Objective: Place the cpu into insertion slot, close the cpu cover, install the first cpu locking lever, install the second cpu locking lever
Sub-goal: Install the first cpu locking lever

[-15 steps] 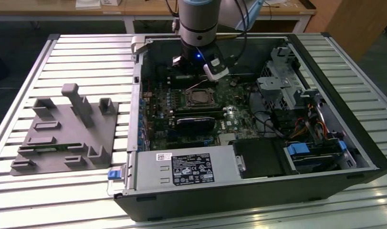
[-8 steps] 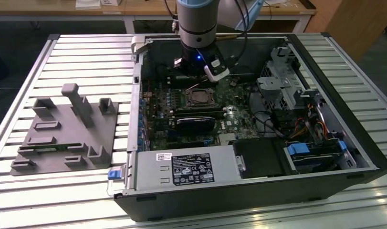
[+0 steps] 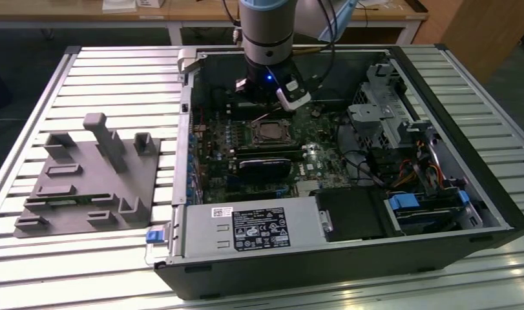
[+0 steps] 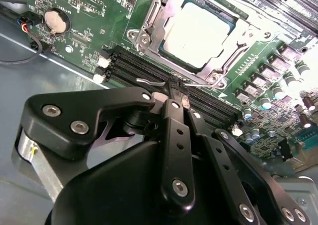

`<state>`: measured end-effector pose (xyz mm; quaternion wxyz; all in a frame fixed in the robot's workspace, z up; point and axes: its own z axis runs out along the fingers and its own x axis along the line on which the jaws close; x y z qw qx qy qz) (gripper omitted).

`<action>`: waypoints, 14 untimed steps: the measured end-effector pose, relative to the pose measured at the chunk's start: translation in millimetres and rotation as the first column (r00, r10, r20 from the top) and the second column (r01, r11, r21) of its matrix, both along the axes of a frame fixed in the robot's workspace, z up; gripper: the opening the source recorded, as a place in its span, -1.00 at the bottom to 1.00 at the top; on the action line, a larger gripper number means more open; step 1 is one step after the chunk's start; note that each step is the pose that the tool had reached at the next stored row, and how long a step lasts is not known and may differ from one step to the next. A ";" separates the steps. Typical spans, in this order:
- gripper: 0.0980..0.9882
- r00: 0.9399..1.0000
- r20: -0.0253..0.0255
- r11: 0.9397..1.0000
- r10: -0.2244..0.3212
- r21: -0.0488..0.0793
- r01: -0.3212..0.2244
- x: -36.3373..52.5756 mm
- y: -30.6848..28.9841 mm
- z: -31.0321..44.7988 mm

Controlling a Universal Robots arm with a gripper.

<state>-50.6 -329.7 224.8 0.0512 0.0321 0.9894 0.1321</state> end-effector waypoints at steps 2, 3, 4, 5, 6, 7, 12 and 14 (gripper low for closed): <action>-0.98 1.000 0.000 1.000 0.000 -0.006 0.000 0.2 0.2 -0.2; -0.98 1.000 0.000 1.000 0.000 -0.009 0.000 0.2 0.4 -0.3; -0.98 1.000 0.000 1.000 -0.001 -0.014 0.001 0.2 0.6 -0.4; -0.98 1.000 0.000 1.000 -0.002 -0.021 0.002 0.2 0.7 -0.4; -0.98 1.000 0.000 1.000 -0.003 -0.028 0.003 0.2 1.0 -0.6; -0.98 1.000 0.000 0.999 -0.004 -0.033 0.004 0.2 1.3 -0.7; -0.98 1.000 0.000 0.999 -0.007 -0.036 0.007 0.2 4.8 -1.8; -0.98 1.000 0.000 0.999 -0.008 -0.036 0.008 0.3 6.4 -2.5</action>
